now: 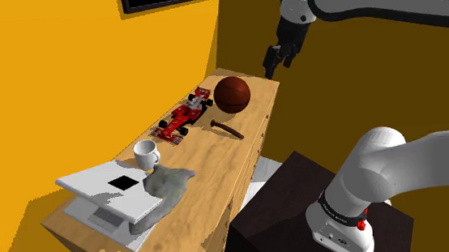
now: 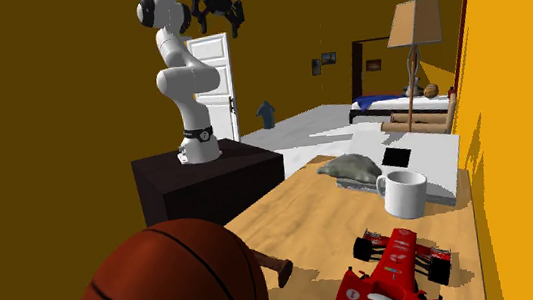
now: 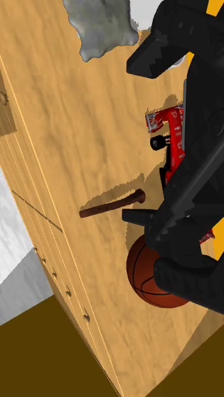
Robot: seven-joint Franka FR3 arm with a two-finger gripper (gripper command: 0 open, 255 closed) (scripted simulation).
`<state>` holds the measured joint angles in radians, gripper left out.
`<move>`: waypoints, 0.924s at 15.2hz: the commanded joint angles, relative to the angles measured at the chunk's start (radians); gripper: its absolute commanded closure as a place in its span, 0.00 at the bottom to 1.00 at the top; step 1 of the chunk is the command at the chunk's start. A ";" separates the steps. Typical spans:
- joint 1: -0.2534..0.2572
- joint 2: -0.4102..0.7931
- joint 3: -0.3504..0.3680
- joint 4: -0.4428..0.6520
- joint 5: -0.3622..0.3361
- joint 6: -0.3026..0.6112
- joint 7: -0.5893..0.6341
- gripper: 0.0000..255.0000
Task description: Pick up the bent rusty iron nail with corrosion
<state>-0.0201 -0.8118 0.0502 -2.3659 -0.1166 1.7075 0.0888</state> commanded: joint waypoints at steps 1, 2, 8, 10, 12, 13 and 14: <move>0.000 0.000 0.000 0.000 0.000 0.000 0.000 0.00; -0.001 0.016 -0.012 -0.016 -0.005 0.032 -0.012 0.00; -0.010 0.147 -0.085 -0.087 -0.030 0.226 -0.087 0.00; -0.012 0.201 -0.108 -0.099 -0.036 0.291 -0.113 0.00; -0.014 0.261 -0.131 -0.105 -0.040 0.355 -0.139 0.00; -0.014 0.293 -0.142 -0.106 -0.041 0.386 -0.153 0.00; -0.014 0.326 -0.153 -0.105 -0.041 0.417 -0.166 0.00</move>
<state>-0.0330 -0.5244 -0.0888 -2.4774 -0.1559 2.0910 -0.0596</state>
